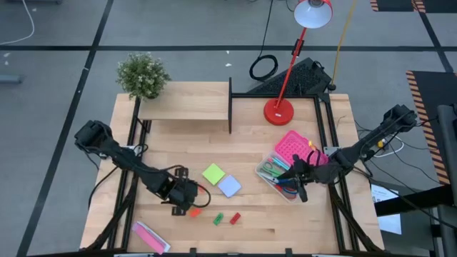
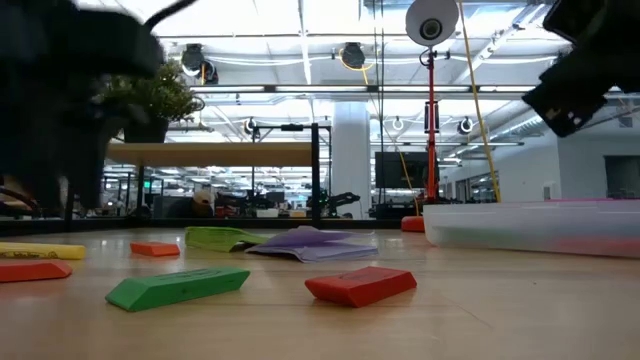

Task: Pack school essentials
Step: Put the yellow pen into the pink supply box

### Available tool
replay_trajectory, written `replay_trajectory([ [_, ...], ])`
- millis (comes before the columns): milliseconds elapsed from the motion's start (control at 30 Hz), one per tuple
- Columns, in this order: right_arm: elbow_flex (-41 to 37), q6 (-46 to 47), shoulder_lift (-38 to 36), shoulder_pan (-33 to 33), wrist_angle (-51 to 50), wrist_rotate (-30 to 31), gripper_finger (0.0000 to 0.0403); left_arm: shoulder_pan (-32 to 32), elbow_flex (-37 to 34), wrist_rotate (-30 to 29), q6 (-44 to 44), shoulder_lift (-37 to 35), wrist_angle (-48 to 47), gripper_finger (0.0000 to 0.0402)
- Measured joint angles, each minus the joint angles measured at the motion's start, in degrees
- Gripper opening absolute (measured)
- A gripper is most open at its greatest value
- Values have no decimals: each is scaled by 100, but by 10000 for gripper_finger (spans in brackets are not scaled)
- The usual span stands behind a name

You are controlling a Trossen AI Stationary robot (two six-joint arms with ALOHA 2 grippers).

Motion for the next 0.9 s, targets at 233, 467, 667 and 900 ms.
replay_trajectory([
  [233, -83, -221, 0, 0, 26, 13, 111, -21, -571, 410, -440, -1, 327, 173],
  [467, -83, -417, 0, 0, 42, 22, 112, -147, -633, 592, -317, -3, 249, 173],
  [667, -83, -452, 0, 0, 42, 32, 112, -272, -626, 339, -274, 14, -63, 172],
  [900, -83, -446, 4, -11, 126, 217, 112, -322, -629, 47, -190, 27, 54, 122],
])
